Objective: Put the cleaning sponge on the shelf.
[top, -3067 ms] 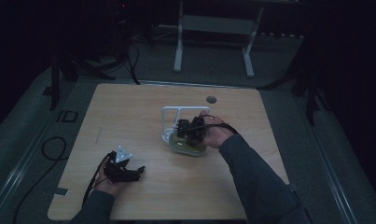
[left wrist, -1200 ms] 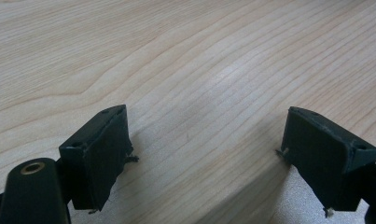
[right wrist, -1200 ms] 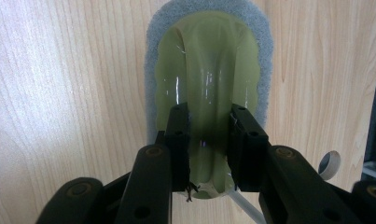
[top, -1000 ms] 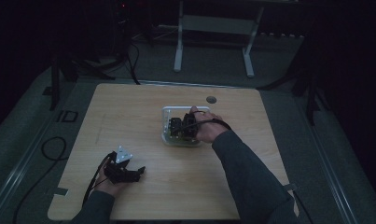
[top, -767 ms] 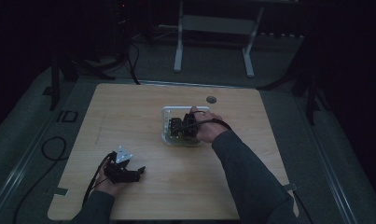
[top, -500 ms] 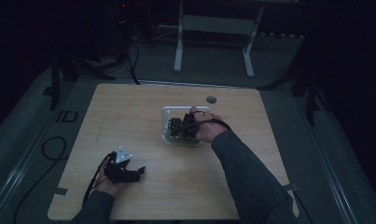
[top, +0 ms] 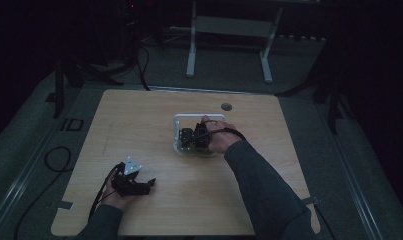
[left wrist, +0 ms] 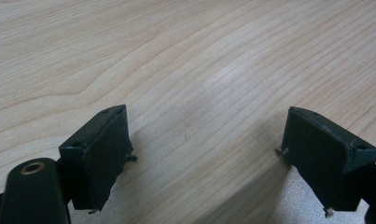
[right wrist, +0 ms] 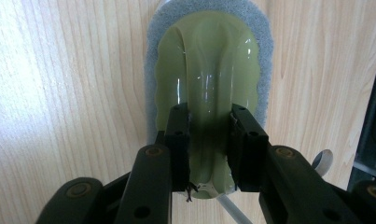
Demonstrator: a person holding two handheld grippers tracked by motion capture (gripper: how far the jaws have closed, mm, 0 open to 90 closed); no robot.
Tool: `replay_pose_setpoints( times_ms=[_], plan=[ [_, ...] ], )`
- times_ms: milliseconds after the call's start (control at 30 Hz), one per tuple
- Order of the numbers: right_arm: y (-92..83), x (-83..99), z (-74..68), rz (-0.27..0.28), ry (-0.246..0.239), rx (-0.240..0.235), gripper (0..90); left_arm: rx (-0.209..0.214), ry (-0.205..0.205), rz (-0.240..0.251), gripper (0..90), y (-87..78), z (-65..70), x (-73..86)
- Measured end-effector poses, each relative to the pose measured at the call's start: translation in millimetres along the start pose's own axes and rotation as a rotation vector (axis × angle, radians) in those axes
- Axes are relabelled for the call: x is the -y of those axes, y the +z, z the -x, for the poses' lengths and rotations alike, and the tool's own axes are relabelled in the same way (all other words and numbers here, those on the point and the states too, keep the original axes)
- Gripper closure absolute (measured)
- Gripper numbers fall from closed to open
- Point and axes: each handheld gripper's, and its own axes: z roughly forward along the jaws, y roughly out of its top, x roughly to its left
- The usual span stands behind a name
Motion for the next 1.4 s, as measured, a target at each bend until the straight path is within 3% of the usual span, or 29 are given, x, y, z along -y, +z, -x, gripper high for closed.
replay_pose_setpoints(
  times_ms=[400,700,1200,1400],
  plan=[
    [9.6,-0.9,-0.7,-0.012,-0.024,0.004,71.6,0.0,0.0,0.0,15.5,0.0,0.0,0.0],
    [12.7,-3.1,-2.5,-0.03,-0.044,0.044,71.5,0.0,0.0,0.0,15.5,0.0,0.0,0.0],
    [22.1,-3.0,0.3,-0.039,-0.001,0.112,71.7,0.0,-0.002,0.001,15.4,0.1,0.2,0.1],
    [20.5,-0.4,3.7,-0.013,0.038,0.094,61.4,0.0,-0.003,0.001,15.5,0.1,0.2,0.1]
  ],
)
